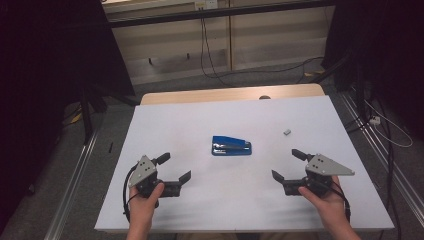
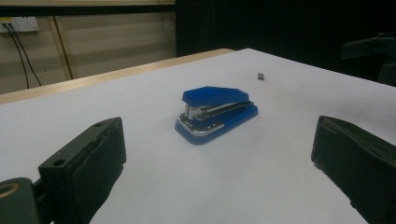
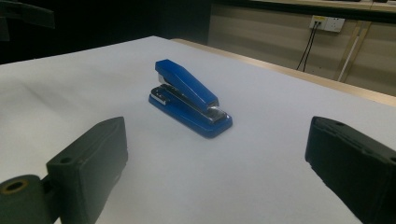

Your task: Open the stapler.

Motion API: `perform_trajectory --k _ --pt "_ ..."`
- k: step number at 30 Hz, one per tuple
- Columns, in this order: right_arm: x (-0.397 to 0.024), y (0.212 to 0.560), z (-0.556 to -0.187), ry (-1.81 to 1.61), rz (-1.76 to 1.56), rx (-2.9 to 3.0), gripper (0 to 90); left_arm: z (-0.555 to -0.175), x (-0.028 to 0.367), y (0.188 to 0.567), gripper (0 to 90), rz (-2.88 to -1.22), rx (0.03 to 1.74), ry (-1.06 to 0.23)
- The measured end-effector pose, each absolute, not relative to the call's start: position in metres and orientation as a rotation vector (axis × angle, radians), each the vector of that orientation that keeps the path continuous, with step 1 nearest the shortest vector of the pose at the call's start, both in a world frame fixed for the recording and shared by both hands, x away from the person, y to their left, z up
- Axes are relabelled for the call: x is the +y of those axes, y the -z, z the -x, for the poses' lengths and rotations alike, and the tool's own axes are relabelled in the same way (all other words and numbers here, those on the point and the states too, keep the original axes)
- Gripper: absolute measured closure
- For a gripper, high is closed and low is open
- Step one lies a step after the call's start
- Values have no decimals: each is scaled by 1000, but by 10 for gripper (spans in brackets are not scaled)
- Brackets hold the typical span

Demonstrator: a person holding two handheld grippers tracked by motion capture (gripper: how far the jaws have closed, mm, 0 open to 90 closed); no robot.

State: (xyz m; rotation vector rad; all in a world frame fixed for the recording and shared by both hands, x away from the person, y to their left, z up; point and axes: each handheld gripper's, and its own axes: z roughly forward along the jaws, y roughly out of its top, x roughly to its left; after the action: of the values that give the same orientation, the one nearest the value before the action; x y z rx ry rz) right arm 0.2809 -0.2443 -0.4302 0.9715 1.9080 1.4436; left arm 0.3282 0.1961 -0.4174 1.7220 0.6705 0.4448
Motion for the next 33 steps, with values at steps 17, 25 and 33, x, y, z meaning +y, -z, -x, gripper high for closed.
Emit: perform_trajectory --k 17,25,33 --pt "-227 425 -307 -1423 -960 1940 54 -349 174 416 31 -1707 670 -385" --pt "-220 430 -313 -1416 -970 1957 54 -358 167 415 31 -1695 671 -379" --pt "-209 431 -320 -1413 -960 1974 54 -367 158 418 31 -1707 674 -363"
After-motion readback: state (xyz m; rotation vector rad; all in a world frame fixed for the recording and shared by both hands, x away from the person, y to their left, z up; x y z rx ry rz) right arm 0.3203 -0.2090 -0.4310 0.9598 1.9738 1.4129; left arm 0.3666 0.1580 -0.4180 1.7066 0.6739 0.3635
